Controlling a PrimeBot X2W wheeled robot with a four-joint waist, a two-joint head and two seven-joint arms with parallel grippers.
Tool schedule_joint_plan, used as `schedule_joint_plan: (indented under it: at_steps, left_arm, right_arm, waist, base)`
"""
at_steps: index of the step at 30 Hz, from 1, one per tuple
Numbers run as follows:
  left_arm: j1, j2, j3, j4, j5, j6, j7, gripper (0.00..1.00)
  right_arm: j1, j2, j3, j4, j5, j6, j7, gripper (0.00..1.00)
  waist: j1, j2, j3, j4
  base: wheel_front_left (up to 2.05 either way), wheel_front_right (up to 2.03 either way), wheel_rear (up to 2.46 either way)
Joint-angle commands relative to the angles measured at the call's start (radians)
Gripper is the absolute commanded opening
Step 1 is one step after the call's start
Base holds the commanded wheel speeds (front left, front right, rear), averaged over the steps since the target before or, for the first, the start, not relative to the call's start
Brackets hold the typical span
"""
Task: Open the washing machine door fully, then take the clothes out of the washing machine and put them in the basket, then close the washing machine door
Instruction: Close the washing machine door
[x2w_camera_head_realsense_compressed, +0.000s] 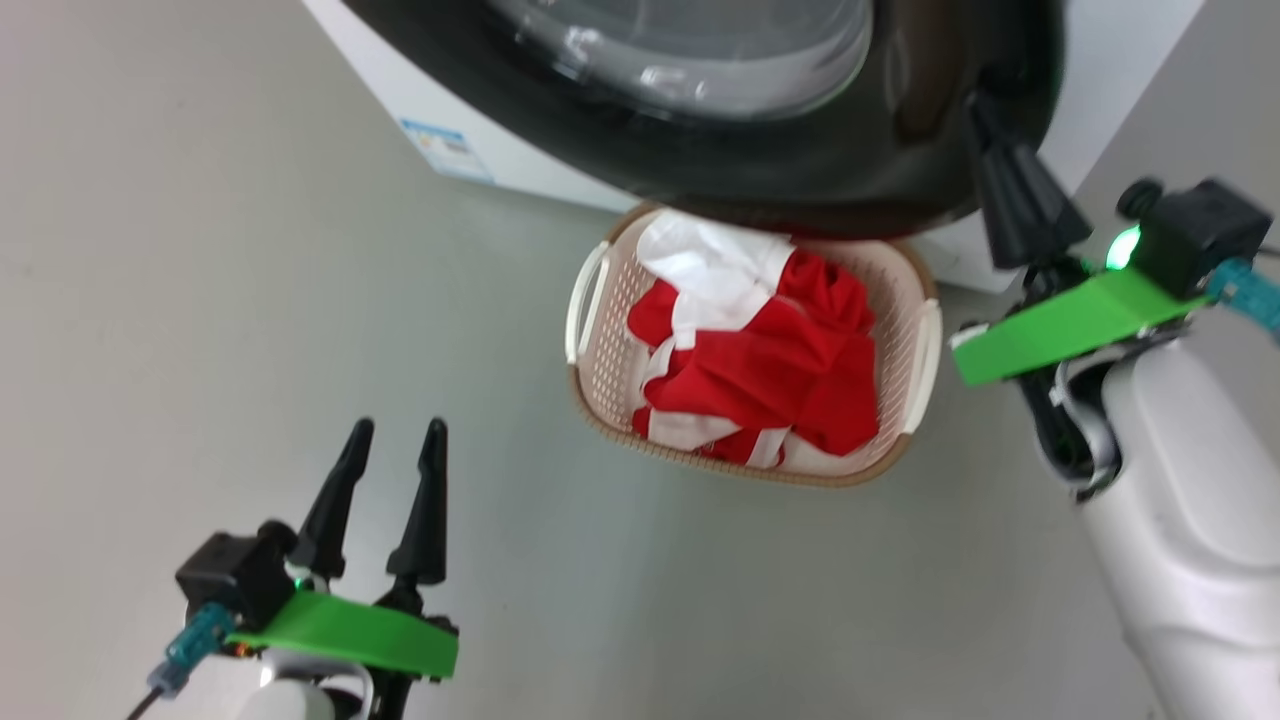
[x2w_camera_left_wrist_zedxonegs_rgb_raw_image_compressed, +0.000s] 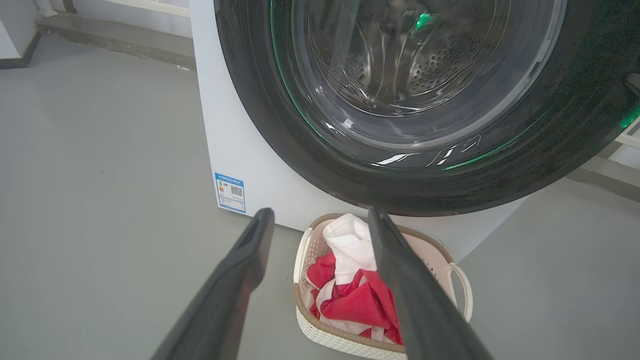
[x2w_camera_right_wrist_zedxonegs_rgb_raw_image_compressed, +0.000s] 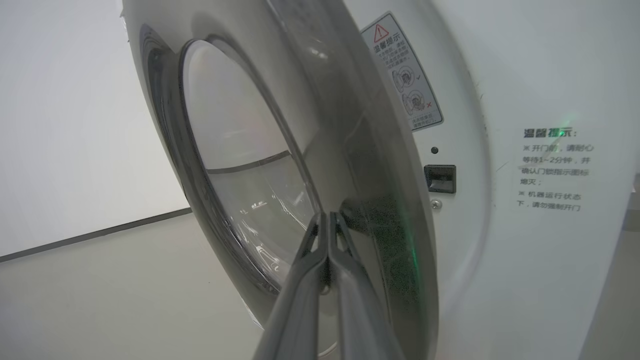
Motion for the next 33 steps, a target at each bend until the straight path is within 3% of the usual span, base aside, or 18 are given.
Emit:
schedule_joint_plan:
  at_steps: [1,21,33]
  left_arm:
    - [-0.029,0.016,0.024,-0.022,-0.012,-0.006,-0.008,1.0]
    - [-0.114,0.016,-0.022,-0.029,-0.058,-0.006,-0.008,1.0]
    - [-0.093,0.016,0.01,0.005,-0.016,-0.006,-0.008,1.0]
  right_arm:
    - [-0.038,0.011,0.0,-0.019,-0.014,0.002,-0.006,0.0]
    - [-0.251,0.001,-0.108,-0.014,-0.04,0.002,-0.006,0.0]
    - [-0.141,0.022,-0.034,-0.001,0.021,0.002,-0.006,0.0]
  waist:
    - [0.0,-0.0001,0.057,0.031]
    - [0.0,-0.0001,0.166,0.068]
    - [0.0,-0.0001,0.07,0.027]
  base:
    - [0.0,0.0,0.0]
    - [0.0,0.0,0.0]
    - [0.0,0.0,0.0]
